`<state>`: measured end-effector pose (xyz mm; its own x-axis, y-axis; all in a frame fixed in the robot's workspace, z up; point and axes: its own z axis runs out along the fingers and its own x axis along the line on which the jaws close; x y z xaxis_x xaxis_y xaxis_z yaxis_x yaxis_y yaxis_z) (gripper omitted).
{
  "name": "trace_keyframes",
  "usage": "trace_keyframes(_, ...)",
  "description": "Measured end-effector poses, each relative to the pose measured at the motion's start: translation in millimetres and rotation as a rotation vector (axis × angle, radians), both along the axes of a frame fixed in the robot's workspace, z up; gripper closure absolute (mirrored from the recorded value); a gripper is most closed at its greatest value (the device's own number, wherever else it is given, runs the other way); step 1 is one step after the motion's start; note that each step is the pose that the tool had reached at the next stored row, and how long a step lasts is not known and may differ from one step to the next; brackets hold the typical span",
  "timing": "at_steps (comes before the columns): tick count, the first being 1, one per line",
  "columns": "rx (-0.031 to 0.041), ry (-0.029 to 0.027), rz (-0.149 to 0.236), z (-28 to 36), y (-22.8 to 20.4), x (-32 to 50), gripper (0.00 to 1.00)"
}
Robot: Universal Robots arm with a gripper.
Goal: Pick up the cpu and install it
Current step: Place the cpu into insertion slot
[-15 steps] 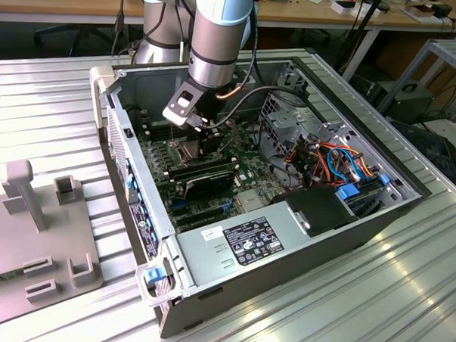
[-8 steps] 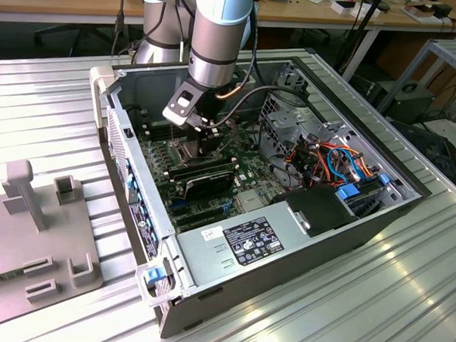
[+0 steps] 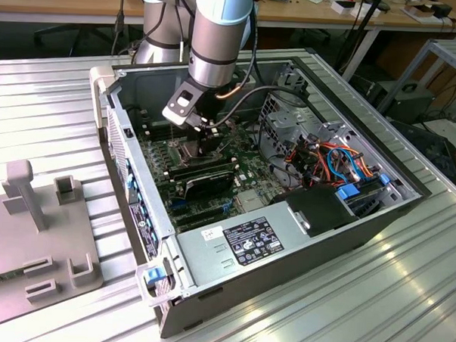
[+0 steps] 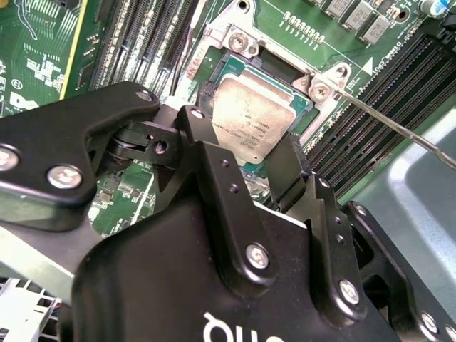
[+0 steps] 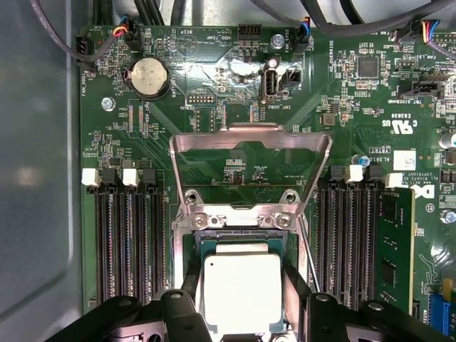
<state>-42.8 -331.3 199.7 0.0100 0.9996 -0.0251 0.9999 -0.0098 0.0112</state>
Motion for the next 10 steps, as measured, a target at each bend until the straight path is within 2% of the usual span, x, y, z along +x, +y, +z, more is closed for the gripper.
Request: trace_keyframes(10,-0.0001,0.0,-0.005,3.1,0.0,0.0,0.46)
